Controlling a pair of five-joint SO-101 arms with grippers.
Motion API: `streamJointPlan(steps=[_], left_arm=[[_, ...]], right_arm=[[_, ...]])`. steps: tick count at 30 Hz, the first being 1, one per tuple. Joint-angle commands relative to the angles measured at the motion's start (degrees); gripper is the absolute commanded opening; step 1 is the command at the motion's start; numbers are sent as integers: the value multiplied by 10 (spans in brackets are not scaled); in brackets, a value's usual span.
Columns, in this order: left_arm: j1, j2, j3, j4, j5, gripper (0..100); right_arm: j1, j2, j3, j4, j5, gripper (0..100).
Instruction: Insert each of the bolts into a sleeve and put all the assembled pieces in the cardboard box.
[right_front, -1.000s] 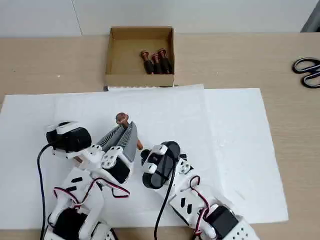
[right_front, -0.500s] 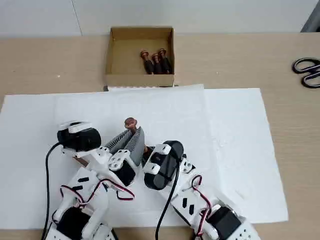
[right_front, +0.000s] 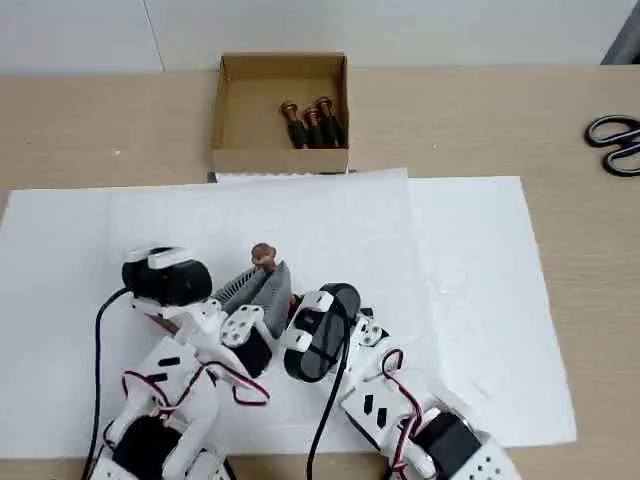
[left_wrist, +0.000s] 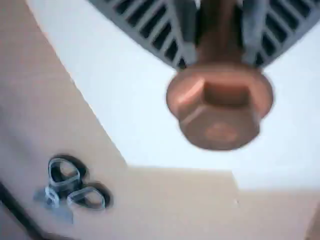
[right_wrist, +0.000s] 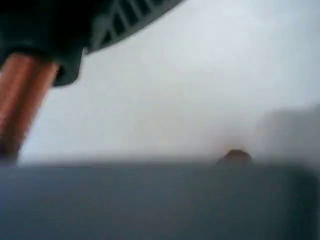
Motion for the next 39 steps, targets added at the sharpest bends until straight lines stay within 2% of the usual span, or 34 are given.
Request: streamJointPlan(steps=[1,7,19,25,28,32,34,39], left_arm=[[25,2,-27,52,-9,6],[28,2,-33,93,-62,6],[48,2,58,112,-65,6],[47,3,74,113,-67,7],[47,2,80,112,-94,8],[47,1,43,112,-95,9],[47,1,28,112,-95,39],[46,2,25,115,-95,209]], right_arm=[[-4,-7,-63,-17,5,2],[21,-7,-63,-29,5,2],[26,-7,-78,-49,6,2],[28,-6,-103,-48,6,2],[28,-6,-105,-45,7,2],[28,-2,-102,-44,7,2],[28,-2,-99,-44,7,2],[28,-6,-92,-44,7,2]])
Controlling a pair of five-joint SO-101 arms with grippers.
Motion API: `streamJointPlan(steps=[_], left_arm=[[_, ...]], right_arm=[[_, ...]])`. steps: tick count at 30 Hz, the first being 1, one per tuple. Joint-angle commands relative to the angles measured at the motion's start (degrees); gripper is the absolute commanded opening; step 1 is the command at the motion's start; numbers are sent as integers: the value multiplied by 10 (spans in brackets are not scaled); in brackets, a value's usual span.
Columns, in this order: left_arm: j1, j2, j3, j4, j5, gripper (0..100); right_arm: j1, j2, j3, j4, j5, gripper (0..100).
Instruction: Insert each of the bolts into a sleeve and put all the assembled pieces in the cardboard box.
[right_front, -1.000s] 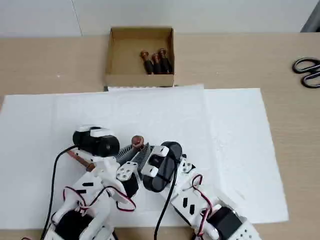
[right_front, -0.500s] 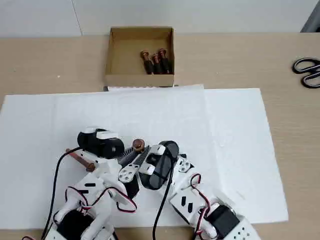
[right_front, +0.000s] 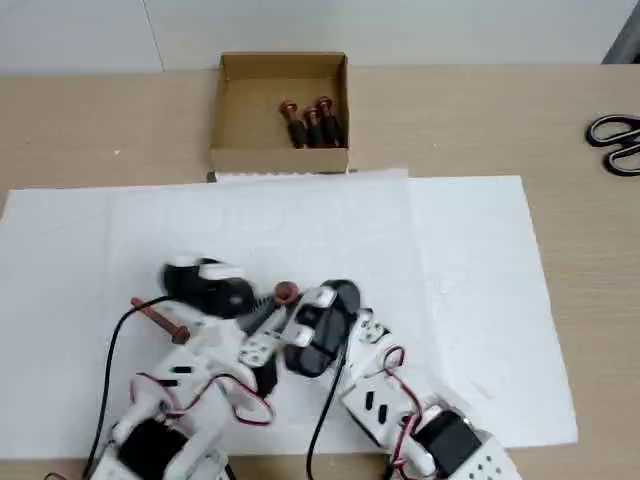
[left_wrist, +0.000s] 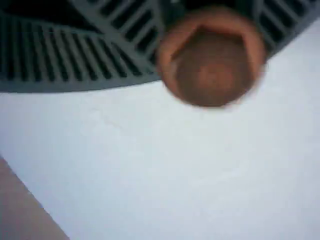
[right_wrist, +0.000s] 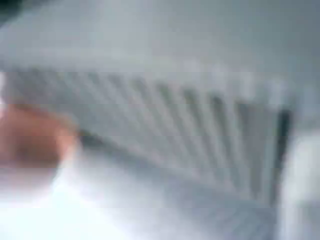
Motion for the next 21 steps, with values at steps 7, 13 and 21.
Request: streamJointPlan(steps=[7,13,21], left_arm=[[5,3,-22,24,-5,228],[5,4,-89,25,-6,228],[-22,5,-148,22,-8,227]], right_arm=[[15,-17,-73,-30,3,2],[43,-17,-58,-30,-1,2],[43,-17,-20,-35,-1,2]])
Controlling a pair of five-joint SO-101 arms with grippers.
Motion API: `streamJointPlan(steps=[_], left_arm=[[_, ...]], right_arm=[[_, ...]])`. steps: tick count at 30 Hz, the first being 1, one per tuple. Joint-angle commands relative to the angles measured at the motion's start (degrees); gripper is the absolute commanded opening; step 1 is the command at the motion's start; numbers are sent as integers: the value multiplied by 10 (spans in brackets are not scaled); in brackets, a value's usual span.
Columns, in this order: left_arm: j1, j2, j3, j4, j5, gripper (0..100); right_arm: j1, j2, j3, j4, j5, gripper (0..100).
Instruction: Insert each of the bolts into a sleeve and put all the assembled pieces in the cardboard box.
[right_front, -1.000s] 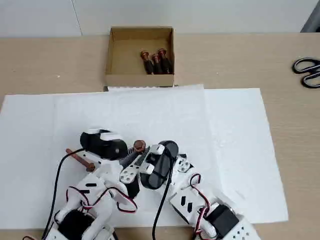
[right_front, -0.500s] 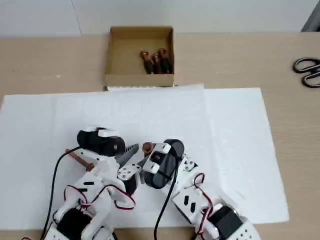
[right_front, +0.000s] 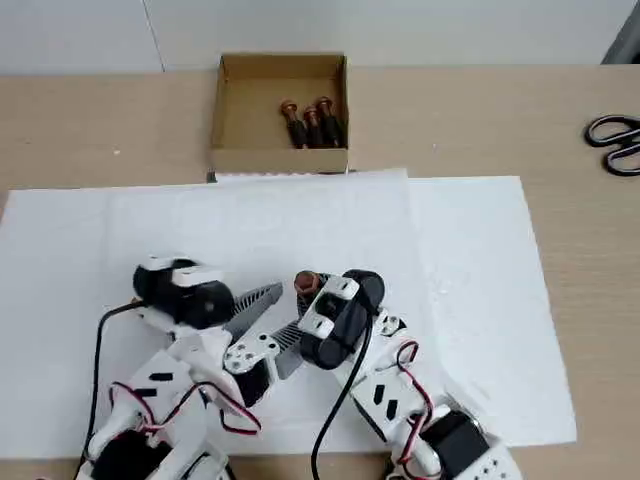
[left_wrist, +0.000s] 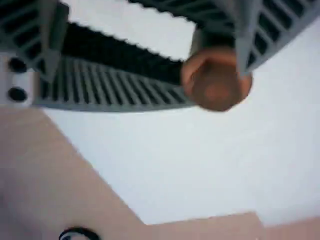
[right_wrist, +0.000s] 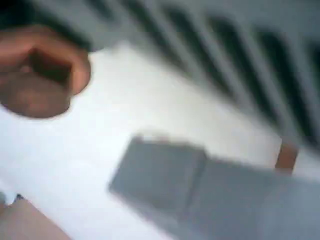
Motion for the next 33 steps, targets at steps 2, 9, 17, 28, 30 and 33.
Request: streamJointPlan(steps=[2,9,17,28,30,33], left_arm=[[-48,1,-28,-3,-18,200],[-161,0,-18,-3,-48,6],[-298,-2,124,-4,-55,6],[-304,-3,210,-28,-75,6],[-304,-3,210,-28,-75,6],[-304,-3,210,-28,-75,6]], right_arm=[[5,-11,-3,-26,0,2],[51,-11,25,-27,-2,2],[176,-5,84,-38,-142,2],[198,-3,-4,56,-189,2],[199,15,-32,63,-189,2],[211,97,-89,50,-207,2]])
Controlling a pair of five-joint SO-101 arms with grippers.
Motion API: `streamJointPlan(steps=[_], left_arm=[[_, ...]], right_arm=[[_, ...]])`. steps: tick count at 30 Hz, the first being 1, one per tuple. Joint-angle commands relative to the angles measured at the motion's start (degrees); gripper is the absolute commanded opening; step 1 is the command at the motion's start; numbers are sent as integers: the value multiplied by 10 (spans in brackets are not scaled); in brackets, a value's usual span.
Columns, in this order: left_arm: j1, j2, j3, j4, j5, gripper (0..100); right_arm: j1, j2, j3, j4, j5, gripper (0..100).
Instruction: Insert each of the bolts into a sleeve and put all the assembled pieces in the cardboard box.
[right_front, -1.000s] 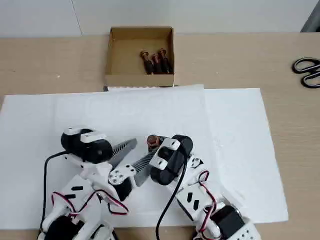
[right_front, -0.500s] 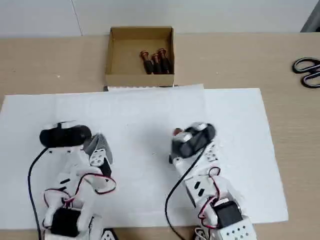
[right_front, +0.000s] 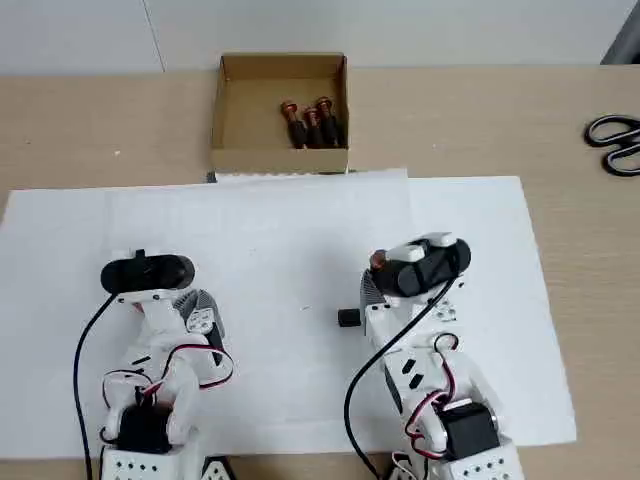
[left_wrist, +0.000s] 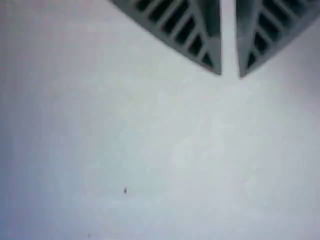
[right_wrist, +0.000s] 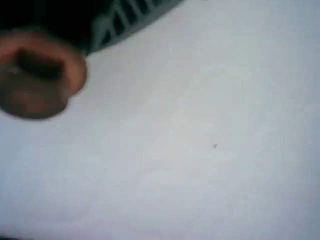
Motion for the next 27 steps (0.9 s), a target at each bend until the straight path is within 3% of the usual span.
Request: streamJointPlan(steps=[1,10,23,27], left_arm=[[1,-6,-2,-14,-3,6],[1,-6,-2,-14,-3,6],[2,-6,-2,-13,-3,6],[2,-6,-2,-12,-3,6]], right_arm=[[16,96,-106,-19,-28,2],[15,530,-430,-111,-44,2],[15,1069,-922,-151,-41,2],[4,1215,-1089,-150,0,2]])
